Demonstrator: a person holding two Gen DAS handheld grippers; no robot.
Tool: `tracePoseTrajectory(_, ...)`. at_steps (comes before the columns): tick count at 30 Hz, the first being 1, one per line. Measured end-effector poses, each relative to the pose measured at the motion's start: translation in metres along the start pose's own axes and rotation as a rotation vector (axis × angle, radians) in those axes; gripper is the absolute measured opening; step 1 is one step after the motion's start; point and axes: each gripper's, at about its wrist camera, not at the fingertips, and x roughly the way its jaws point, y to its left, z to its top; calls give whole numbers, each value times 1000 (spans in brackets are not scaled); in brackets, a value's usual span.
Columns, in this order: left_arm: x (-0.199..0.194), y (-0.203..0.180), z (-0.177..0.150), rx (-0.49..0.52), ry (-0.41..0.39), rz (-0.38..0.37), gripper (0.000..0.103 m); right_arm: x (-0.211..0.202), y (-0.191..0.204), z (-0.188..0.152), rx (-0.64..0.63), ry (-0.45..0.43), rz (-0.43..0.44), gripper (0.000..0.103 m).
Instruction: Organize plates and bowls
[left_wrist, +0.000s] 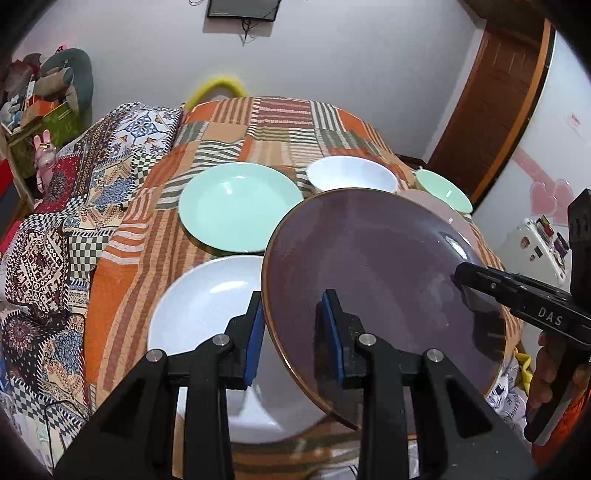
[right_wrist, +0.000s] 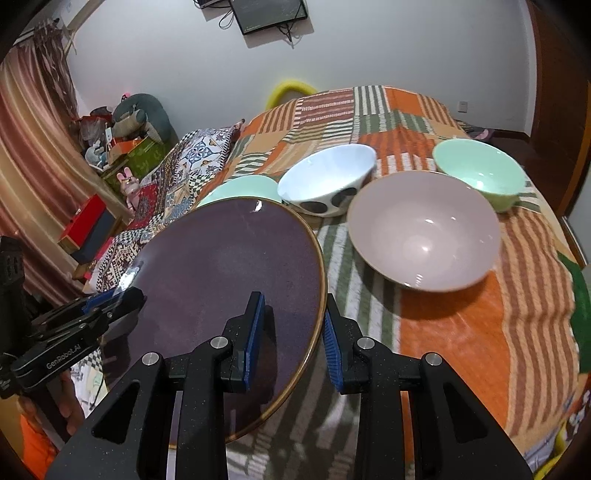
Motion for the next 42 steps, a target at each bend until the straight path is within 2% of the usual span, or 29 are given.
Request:
tracePoseTrajectory(11,5,-35,-17,48,54,-23,31,-20,-27,-26,41,8,-21,28)
tracePoseTrajectory(23,28,-63,-40,64,153,-58,31,-25,-56,-52,93,51,-50,28)
tracePoseTrajectory(42,81,-85,-46,84,255,-66,31,-8,-96,-64,192,93,-73,28)
